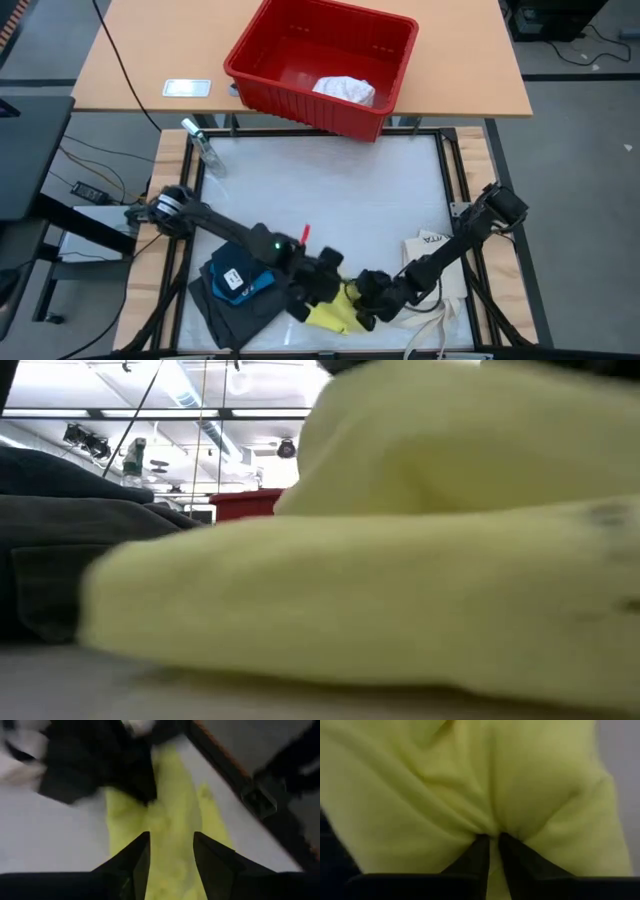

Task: Fold laundry
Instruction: Fold the yellow shirt

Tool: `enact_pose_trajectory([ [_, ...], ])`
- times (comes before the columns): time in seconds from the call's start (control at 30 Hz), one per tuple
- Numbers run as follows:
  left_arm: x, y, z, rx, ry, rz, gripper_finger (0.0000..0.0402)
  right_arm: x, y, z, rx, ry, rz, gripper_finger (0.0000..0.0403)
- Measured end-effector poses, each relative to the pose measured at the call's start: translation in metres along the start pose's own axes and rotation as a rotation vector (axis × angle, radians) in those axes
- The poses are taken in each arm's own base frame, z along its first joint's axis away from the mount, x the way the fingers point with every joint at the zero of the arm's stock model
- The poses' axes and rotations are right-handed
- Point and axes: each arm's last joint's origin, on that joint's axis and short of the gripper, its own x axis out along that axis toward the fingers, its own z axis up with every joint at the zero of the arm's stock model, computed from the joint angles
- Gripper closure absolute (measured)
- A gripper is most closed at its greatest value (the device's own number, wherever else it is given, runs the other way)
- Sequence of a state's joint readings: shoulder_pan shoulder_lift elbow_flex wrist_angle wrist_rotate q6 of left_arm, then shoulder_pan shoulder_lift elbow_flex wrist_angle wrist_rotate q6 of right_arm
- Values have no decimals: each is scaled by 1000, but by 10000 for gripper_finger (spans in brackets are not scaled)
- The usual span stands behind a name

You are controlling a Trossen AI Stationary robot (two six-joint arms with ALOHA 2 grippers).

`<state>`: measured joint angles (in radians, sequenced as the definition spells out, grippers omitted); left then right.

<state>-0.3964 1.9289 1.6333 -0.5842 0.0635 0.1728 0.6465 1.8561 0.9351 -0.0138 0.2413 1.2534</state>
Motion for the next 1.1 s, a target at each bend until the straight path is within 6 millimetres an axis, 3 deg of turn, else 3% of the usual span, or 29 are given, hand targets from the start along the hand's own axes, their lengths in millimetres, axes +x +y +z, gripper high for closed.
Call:
enact_pose_trajectory([
  [0.2,-42,32,16,-145,-180,77,244,-15,0,20,-62,-78,-368,354],
  [0.33,-43,54,11,-239,-178,135,244,-31,-5,30,-129,-121,-597,355],
  [0.53,-23,75,-8,-378,-74,165,244,-52,9,39,-185,-162,-590,353],
  [0.63,-36,74,-5,-406,-96,165,244,-68,14,43,-137,-240,-554,349],
  [0.73,-62,72,2,-426,-166,190,244,-76,11,49,-99,-326,-535,349],
  [0.93,-127,90,2,-482,-296,348,244,-51,-7,75,-64,-369,-370,363],
  [1.1,-159,116,-14,-558,-310,427,247,-23,-42,91,-15,-343,-249,373],
])
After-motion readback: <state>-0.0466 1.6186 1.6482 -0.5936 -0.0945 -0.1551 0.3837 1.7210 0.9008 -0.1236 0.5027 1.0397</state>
